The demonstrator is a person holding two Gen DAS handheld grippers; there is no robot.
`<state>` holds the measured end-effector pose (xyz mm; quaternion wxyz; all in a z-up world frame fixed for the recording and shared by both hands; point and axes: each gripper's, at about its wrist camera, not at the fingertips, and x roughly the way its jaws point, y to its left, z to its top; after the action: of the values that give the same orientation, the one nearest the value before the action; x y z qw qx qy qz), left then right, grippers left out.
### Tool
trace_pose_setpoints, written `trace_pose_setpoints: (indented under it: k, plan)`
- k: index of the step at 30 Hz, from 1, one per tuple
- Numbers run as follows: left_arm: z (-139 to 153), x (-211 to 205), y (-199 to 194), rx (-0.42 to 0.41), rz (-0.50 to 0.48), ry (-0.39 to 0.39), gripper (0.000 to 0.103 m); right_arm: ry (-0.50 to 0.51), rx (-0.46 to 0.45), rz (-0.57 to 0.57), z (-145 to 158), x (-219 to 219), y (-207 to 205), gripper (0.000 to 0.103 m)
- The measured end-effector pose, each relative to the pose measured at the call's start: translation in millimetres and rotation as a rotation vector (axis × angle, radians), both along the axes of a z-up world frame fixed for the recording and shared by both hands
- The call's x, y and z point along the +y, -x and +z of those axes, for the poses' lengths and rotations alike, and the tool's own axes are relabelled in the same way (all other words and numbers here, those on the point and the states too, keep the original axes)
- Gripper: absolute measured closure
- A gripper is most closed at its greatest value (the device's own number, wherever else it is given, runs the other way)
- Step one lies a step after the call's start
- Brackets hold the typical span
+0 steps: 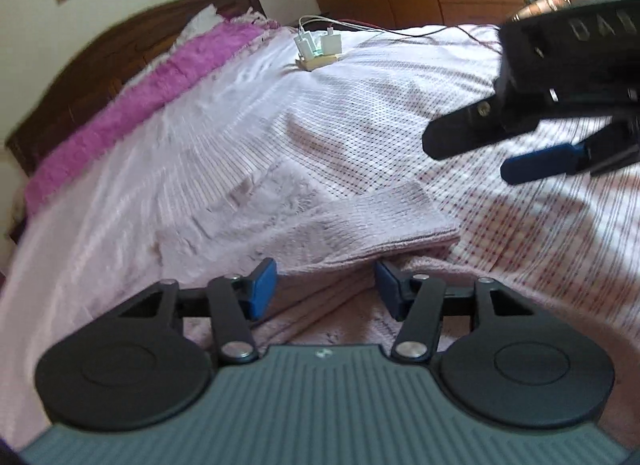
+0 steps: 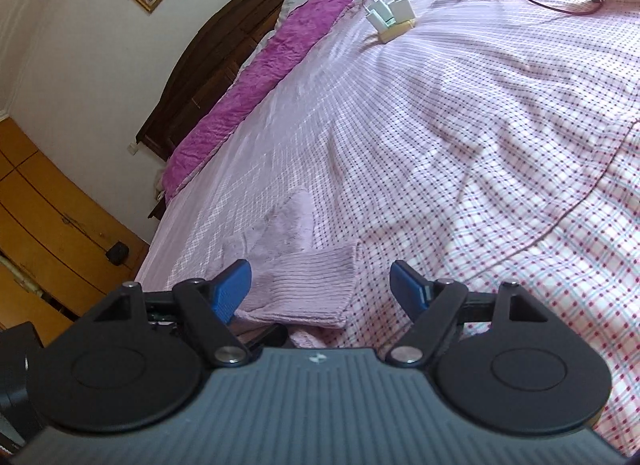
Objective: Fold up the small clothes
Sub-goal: 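Grasp the other sleeve of the cardigan with the left tool, then fold the held sleeve across the cardigan body with the left tool, release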
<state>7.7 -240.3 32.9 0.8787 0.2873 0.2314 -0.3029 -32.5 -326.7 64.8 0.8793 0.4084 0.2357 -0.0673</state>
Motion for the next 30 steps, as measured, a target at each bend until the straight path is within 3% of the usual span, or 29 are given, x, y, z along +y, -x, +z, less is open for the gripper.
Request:
trace_pose_setpoints:
  k: [6,13,14,15,17,19,25,30]
  plan:
    - [-7.4,-4.6,-1.8,-0.016,-0.011,-0.048,0.045,-0.034,0.006,0.001,-6.9,-0.9,1.2,0.021]
    - [-18.5,-13.4,-5.6,-0.043,-0.090,-0.085,0.046,-0.042,0.002,-0.018,-8.1,0.1,2.9,0.021]
    - [-18.8,-12.6,-5.0,-0.042,-0.098,-0.084,0.051,-0.042,0.002,-0.019,-8.5,-0.6,3.1,0.021]
    - [-18.9,-12.0,-3.6,-0.035,-0.111,-0.077,0.068,-0.042,0.002,-0.020,-8.8,-0.2,3.5,0.021]
    - [-17.1,-9.3,-2.9,0.007,-0.140,-0.058,0.090,-0.043,0.000,-0.022,-9.1,0.4,4.1,0.021]
    - [-14.4,-8.4,-0.5,-0.008,-0.130,-0.046,0.093,-0.046,-0.001,-0.025,-8.9,0.9,4.3,0.021]
    - [13.8,10.0,-9.9,0.055,-0.083,0.125,0.094,-0.027,-0.004,-0.028,-6.7,6.2,6.0,0.021]
    - [39.2,31.3,-27.6,0.069,0.039,0.254,0.094,-0.034,-0.005,-0.019,-7.5,8.6,5.6,0.021]
